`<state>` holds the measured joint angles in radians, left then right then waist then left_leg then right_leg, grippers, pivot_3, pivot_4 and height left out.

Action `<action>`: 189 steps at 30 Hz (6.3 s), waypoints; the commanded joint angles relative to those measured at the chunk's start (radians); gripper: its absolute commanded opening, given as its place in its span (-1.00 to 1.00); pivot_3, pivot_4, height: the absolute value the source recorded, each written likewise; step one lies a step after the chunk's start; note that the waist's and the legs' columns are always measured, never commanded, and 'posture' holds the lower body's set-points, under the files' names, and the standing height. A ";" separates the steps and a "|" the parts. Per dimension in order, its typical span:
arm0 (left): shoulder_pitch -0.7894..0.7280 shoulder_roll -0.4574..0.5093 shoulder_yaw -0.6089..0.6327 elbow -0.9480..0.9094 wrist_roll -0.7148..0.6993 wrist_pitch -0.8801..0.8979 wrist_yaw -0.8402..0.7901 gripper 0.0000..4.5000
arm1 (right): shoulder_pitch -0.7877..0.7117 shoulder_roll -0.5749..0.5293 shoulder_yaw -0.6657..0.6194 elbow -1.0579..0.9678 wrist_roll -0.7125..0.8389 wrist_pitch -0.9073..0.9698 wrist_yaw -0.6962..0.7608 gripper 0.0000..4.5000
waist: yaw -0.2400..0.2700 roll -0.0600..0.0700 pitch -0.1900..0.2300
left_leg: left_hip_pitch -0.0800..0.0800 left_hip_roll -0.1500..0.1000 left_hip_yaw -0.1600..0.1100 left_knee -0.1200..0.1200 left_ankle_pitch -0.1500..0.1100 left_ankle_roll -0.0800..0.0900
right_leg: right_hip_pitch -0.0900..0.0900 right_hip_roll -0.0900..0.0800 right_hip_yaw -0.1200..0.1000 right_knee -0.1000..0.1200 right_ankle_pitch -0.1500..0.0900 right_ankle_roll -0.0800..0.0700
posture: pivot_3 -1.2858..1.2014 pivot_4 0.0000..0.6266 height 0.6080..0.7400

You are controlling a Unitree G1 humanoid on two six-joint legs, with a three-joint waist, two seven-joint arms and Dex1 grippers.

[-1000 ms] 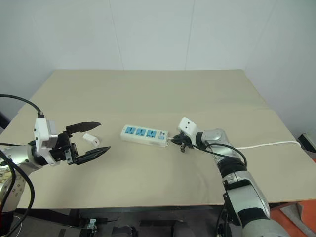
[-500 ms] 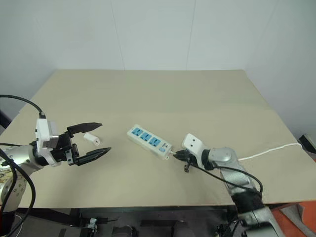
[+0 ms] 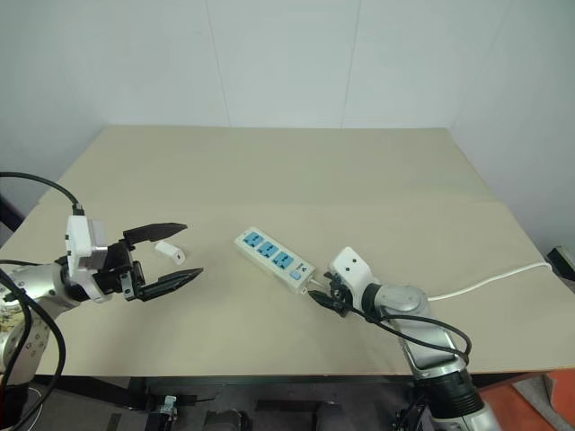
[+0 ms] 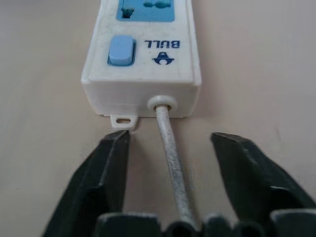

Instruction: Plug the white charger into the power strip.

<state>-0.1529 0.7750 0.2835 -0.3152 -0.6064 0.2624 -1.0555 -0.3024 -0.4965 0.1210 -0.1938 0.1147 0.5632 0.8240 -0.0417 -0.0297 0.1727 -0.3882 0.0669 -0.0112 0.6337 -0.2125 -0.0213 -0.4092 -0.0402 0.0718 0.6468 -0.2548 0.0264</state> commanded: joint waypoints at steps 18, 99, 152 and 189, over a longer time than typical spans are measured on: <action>-0.015 -0.003 0.015 -0.016 -0.017 -0.015 -0.011 1.00 | -0.009 0.247 -0.019 0.184 0.071 -0.400 -0.109 0.99 | 0.000 -0.001 0.000 | 0.000 0.001 0.000 0.000 0.000 0.000 | 0.000 0.001 0.000 0.000 0.000 0.000 | 0.03 -0.52 1.00; -0.026 0.033 0.031 -0.016 -0.027 -0.008 -0.032 1.00 | -0.240 0.296 0.009 0.825 0.015 -0.748 0.048 0.52 | -0.030 -0.005 -0.004 | 0.009 0.002 0.000 -0.002 0.000 0.000 | 0.006 0.002 0.001 0.001 0.000 -0.001 | 0.03 -0.52 1.00; -1.420 0.024 -1.428 1.495 0.536 -0.893 -0.559 1.00 | -0.403 0.209 -0.004 1.121 0.072 -0.967 0.643 0.52 | -0.008 -0.002 0.000 | -0.006 0.001 0.000 0.006 0.000 0.000 | -0.008 0.003 0.002 0.009 -0.001 0.001 | 0.03 -0.52 1.00; -1.227 -0.112 -1.122 1.597 1.192 -0.951 -0.239 1.00 | -0.326 0.221 -0.016 0.974 0.088 -0.881 0.543 0.52 | -0.010 -0.003 0.000 | -0.006 0.000 0.000 0.007 0.000 0.001 | -0.009 0.003 0.003 0.011 0.001 -0.002 | 0.03 -0.52 1.00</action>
<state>-1.3767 0.6607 -0.8598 1.2742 0.5662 -0.6959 -1.3161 -0.6451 -0.2810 0.1035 0.7956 0.2013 -0.3344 1.3716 -0.0512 -0.0322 0.1726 -0.3947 0.0671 -0.0116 0.6409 -0.2127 -0.0206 -0.4179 -0.0371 0.0744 0.6577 -0.2536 0.0244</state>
